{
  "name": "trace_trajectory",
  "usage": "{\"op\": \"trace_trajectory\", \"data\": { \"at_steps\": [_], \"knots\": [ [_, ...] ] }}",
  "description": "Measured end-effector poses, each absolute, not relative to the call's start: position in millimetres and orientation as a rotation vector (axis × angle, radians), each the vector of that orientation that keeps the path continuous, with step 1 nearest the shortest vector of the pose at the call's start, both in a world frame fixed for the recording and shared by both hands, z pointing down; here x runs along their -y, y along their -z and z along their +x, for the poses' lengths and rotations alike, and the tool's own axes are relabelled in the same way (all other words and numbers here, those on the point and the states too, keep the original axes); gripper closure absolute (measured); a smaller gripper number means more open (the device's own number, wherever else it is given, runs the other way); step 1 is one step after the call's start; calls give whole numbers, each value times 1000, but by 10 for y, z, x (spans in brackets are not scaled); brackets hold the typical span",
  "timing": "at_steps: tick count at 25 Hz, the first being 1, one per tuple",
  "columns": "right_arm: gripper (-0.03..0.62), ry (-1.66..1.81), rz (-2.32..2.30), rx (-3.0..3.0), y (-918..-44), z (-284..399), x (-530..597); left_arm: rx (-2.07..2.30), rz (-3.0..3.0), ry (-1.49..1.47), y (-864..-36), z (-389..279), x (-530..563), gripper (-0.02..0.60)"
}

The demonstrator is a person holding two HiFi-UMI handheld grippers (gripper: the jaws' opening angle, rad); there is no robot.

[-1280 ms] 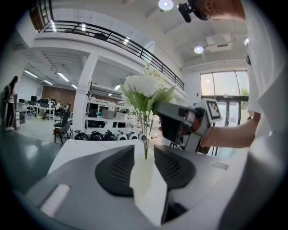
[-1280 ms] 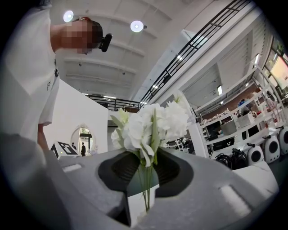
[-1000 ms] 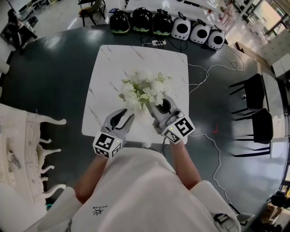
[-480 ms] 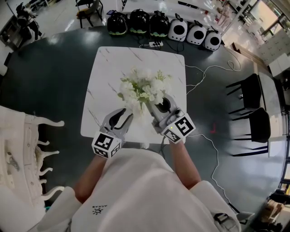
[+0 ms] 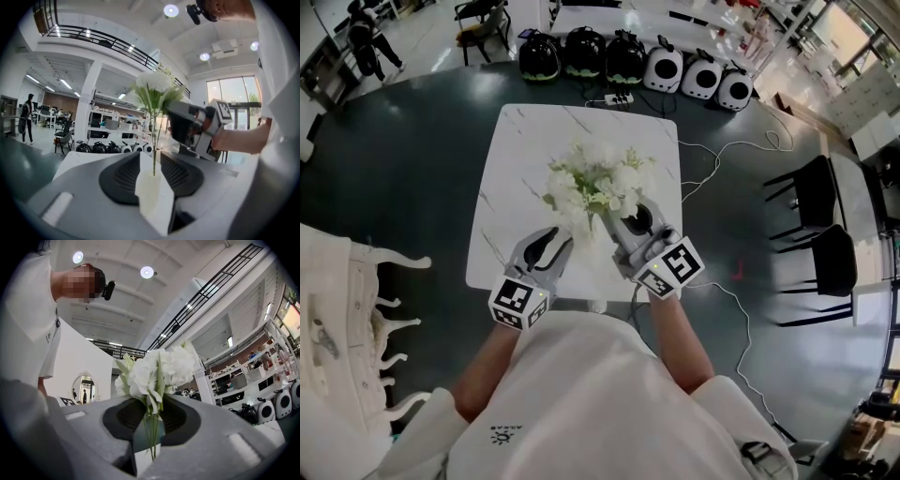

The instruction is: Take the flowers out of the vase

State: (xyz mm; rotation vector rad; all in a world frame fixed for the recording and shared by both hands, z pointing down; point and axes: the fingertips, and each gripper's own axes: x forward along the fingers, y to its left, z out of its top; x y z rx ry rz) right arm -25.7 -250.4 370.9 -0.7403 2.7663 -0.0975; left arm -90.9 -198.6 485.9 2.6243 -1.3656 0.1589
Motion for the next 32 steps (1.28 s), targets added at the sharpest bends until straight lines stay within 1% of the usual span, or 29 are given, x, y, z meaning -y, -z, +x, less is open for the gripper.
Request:
{"op": "trace_trajectory", "data": {
  "at_steps": [32],
  "knots": [
    [516, 48, -730, -2715, -3293, -233, 2437, 1385, 2633, -108, -4740, -952, 1968, 479]
  ]
}}
